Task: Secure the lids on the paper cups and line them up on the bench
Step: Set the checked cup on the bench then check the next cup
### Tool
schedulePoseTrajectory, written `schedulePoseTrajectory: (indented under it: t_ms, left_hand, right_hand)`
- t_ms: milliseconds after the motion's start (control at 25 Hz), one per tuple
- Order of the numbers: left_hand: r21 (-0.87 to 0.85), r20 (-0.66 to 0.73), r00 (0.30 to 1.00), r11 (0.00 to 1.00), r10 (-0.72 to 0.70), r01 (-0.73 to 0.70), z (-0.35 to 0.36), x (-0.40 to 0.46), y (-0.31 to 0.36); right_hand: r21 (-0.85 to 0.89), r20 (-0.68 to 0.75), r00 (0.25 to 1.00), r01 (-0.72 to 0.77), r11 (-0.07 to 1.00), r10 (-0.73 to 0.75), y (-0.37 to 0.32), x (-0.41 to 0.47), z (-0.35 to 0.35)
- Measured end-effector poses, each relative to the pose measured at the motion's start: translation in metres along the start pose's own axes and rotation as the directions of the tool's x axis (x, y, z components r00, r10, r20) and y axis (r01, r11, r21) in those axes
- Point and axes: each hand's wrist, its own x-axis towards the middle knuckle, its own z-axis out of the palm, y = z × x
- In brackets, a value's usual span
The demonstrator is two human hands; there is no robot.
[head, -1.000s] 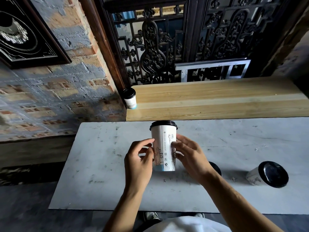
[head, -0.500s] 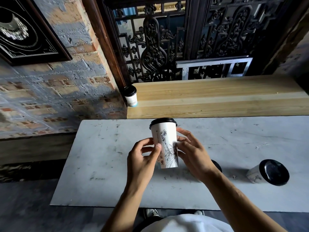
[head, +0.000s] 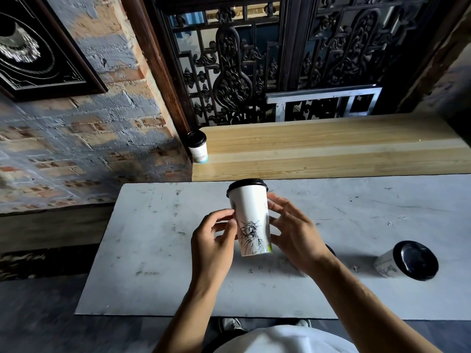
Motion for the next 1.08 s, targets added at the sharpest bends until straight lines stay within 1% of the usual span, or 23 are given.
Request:
schedulePoseTrajectory:
  t_ms: [160,320,520,720,800,920,1080]
  left_hand:
    - [-0.052,0.025,0.998,0.997,-0.061,0.062,0.002,-0.002,0.001]
    - [-0.051,0.028,0.995,0.994,-0.09,0.092,0.002,-0.001,0.001]
    - [-0.027,0.042,0.998,0.998,-0.05,0.051,0.0,0.001,0.003]
    - [0.057,0.016,0.999,0.998,0.035,-0.036,-0.002,0.003,0.001]
    - [0.039,0.007,1.0,0.999,0.011,-0.011,-0.001,0.004,0.0]
    - [-0.045,0.015,0.999,0.998,-0.05,0.051,0.002,0.004,-0.002]
    - [-0.092,0.047,0.993,0.989,-0.109,0.112,0.005,0.007,-0.004]
  right_hand:
    - [-0.086,-0.018,1.0,0.02,0.996,-0.022,-0.002,0.001,0.0]
    - [-0.057,-0.061,0.995,0.072,0.996,-0.075,0.005,0.005,-0.005]
    - [-0.016,-0.009,0.998,0.054,0.998,-0.055,0.007,0.011,-0.009]
    - [-0.098,0.074,0.994,0.092,0.991,-0.085,0.005,0.011,-0.002]
    - [-0.103,0.082,0.994,0.082,0.991,-0.073,0.004,0.01,-0.001]
    - [-0.071,0.023,0.998,0.054,0.996,-0.052,0.001,0.01,0.0]
    - [-0.062,0.044,0.998,0.053,0.997,-0.05,-0.001,0.011,-0.003]
